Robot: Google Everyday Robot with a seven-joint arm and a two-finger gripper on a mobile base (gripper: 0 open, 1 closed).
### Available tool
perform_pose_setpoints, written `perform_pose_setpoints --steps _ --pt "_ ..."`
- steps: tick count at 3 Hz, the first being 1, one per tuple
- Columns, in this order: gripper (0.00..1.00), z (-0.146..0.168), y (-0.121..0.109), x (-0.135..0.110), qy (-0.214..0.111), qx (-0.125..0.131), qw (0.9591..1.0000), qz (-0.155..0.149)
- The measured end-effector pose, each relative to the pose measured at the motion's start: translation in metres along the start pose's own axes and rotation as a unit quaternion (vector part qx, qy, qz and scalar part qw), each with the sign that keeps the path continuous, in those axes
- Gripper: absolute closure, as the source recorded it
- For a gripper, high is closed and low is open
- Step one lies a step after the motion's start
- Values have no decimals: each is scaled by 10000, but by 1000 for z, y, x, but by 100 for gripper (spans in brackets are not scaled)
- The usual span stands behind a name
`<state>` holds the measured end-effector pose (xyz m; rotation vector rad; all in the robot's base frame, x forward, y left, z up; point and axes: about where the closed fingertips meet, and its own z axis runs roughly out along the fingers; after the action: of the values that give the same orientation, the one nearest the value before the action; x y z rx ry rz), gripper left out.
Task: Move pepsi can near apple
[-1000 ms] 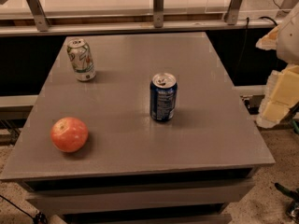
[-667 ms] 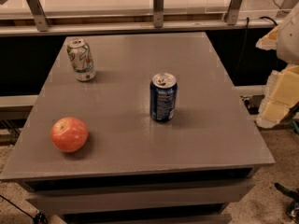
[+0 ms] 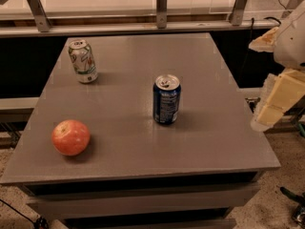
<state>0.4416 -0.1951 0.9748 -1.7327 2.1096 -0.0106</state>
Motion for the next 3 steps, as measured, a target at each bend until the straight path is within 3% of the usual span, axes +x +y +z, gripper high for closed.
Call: perform_pose_setpoints --steps 1,3 --pt "0 23 7 -29 -685 -91 9973 -244" --pt "0 77 8 -98 -1598 -412 9850 -504"
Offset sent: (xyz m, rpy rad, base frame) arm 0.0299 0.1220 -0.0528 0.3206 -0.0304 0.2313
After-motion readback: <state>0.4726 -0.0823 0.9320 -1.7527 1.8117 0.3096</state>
